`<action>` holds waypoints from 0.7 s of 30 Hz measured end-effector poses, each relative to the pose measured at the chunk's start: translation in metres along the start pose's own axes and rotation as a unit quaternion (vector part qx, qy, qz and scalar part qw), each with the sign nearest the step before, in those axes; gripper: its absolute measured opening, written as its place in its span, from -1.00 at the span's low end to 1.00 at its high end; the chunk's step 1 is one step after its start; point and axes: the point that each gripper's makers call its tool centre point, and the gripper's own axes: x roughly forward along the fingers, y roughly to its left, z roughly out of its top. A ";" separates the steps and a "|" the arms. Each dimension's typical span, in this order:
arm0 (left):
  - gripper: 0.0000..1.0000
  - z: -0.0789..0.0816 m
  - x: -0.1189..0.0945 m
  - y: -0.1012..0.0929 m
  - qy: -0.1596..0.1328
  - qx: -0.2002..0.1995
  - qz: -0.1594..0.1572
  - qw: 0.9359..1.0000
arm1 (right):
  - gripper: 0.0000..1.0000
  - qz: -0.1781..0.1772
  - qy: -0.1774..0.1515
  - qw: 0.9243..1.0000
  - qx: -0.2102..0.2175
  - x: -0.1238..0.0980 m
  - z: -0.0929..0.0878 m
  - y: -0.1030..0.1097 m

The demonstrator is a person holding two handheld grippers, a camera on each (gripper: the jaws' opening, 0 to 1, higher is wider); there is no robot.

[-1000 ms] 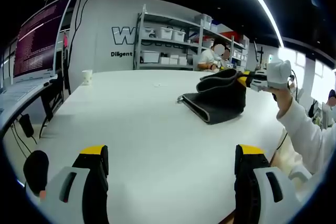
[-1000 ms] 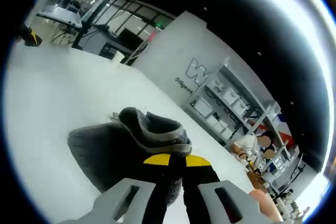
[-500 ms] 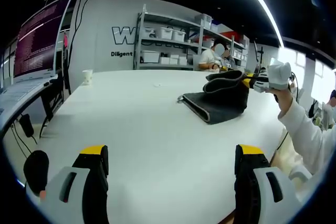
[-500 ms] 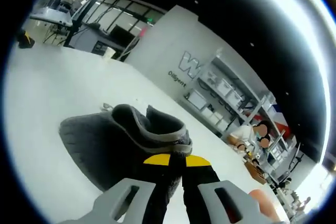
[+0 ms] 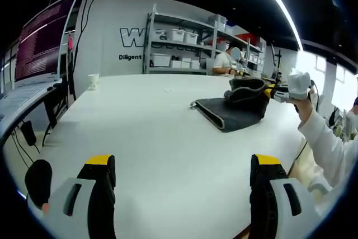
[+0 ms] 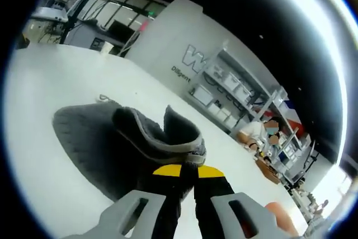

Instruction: Open the folded towel by lifting each exposed corner and separating the folded layers until the towel lies flat within the target outline without major curled edges

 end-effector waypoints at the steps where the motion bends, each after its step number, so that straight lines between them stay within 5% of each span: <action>1: 0.99 0.000 0.000 0.000 0.000 0.000 0.000 1.000 | -1.00 -0.001 0.002 1.000 0.001 0.000 -0.002 -0.001; 21: 0.99 -0.001 0.002 -0.001 0.004 0.002 -0.002 1.000 | -0.99 -0.022 0.073 0.996 0.052 0.005 -0.077 -0.020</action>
